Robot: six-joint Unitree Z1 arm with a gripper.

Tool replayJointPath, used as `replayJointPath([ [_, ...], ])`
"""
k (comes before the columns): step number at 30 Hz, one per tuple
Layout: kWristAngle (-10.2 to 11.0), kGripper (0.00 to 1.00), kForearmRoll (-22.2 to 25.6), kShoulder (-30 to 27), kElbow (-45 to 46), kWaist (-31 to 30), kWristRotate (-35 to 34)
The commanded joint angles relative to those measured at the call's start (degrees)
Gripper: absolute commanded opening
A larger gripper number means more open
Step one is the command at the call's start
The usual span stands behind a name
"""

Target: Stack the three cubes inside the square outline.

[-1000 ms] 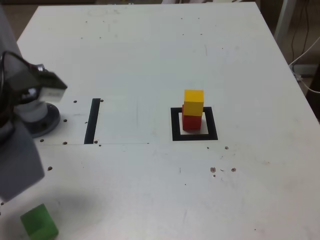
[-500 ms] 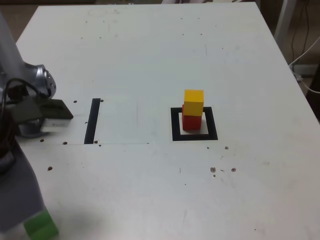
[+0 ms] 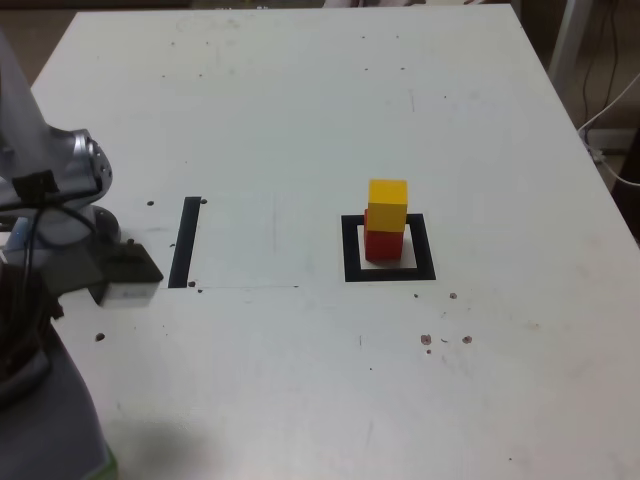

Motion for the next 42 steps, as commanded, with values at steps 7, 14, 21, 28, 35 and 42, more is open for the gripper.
replayJointPath([
  [7, 0.58, 0.9, -1.66, 2.37, -0.71, 0.43, 0.24],
  [14, 0.93, 0.67, -1.77, 3.33, -1.05, 0.5, 0.34],
  [21, 2.67, 0.33, -1.57, 3.48, -1.63, 0.5, 0.33],
  [28, 2.82, 0.29, -1.55, 3.57, -1.71, 0.5, 0.29],
  [35, 2.73, 0.28, -1.55, 3.68, -1.54, 0.5, 0.24],
  [42, 2.79, 0.28, -1.4, 3.67, -1.54, 0.5, 0.11],
])
